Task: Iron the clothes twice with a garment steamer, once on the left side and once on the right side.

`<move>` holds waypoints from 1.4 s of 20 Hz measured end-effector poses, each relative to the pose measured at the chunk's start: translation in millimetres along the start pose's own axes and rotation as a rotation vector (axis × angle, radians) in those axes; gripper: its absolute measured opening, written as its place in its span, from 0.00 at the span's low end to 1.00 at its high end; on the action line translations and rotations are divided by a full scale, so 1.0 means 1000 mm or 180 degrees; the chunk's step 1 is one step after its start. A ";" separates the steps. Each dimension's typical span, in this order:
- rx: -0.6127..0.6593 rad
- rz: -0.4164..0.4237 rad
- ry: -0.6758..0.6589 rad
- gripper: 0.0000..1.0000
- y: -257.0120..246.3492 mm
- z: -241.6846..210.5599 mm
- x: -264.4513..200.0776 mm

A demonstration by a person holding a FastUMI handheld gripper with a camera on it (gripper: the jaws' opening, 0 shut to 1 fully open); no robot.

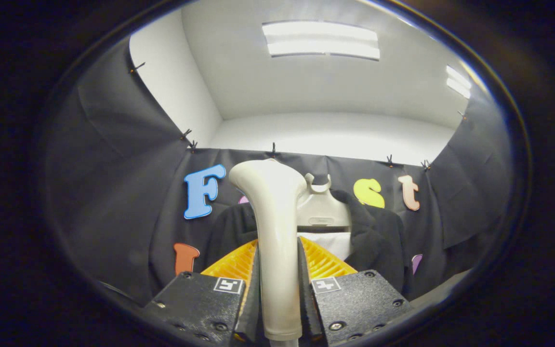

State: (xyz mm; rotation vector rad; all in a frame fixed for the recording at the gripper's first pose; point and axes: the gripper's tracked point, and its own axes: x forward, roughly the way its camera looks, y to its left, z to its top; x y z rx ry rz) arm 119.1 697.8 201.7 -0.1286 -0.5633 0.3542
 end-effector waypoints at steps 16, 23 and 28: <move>-0.0053 -0.0043 0.0405 0.39 -0.001 -0.060 -0.011; -0.0095 -0.0043 0.0622 0.39 -0.008 -0.087 -0.033; -0.0146 -0.0017 0.0763 0.38 -0.008 -0.103 -0.052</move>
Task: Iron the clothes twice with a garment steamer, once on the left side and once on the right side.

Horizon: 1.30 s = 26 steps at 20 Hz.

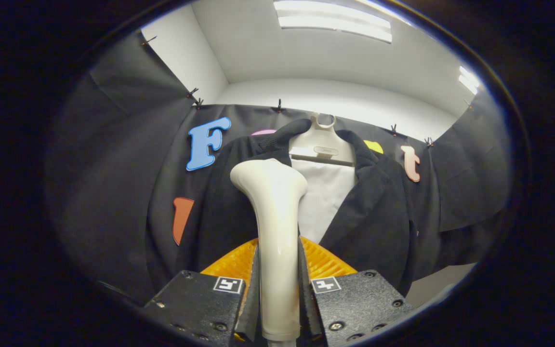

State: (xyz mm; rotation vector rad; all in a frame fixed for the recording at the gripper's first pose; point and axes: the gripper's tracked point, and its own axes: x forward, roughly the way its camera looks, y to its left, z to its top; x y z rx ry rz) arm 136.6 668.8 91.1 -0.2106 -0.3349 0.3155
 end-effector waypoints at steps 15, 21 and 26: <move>-0.0112 0.0060 0.0363 0.38 0.007 -0.060 -0.051; -0.0197 0.0112 0.0542 0.38 0.018 -0.093 -0.074; -0.0240 0.0139 0.0847 0.38 0.020 -0.132 -0.092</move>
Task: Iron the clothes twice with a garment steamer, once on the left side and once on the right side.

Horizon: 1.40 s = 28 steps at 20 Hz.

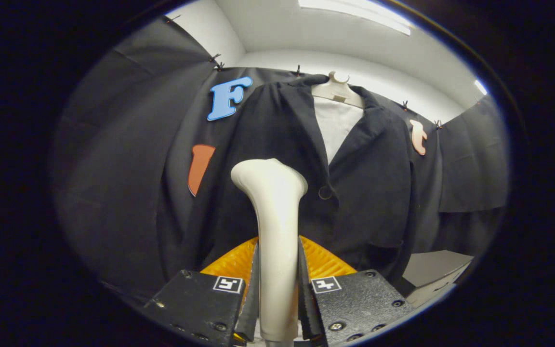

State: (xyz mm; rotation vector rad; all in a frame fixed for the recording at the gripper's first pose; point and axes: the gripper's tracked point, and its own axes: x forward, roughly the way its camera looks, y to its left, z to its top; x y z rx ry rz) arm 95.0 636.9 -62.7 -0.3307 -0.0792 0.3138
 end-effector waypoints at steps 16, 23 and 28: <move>-0.0257 0.0011 0.0583 0.38 0.000 -0.094 -0.038; -0.0353 0.0050 0.0972 0.39 0.002 -0.143 -0.055; -0.0420 0.0061 0.1170 0.38 0.003 -0.165 -0.063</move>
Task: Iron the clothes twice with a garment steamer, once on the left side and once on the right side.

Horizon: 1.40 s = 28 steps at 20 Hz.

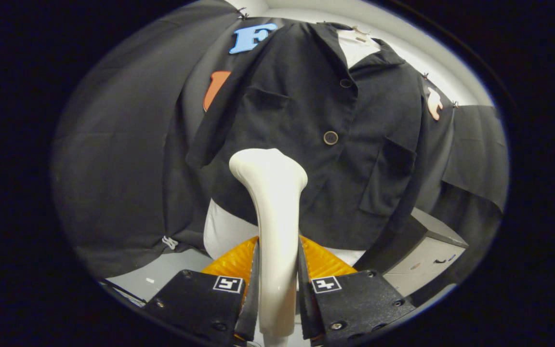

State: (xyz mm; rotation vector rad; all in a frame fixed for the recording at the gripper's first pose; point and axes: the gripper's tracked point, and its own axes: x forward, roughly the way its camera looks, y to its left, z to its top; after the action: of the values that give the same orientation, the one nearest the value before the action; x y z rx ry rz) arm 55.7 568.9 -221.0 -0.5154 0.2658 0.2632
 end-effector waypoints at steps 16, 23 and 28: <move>-0.0158 0.0221 0.0627 0.38 -0.004 -0.076 -0.014; 0.0088 0.0138 0.0502 0.38 -0.067 -0.071 -0.054; 0.0332 -0.0037 0.0451 0.38 -0.142 -0.054 -0.084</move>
State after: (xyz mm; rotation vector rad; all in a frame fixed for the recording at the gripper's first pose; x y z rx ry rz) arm 11.8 407.1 -176.3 -0.4329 0.4121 0.2006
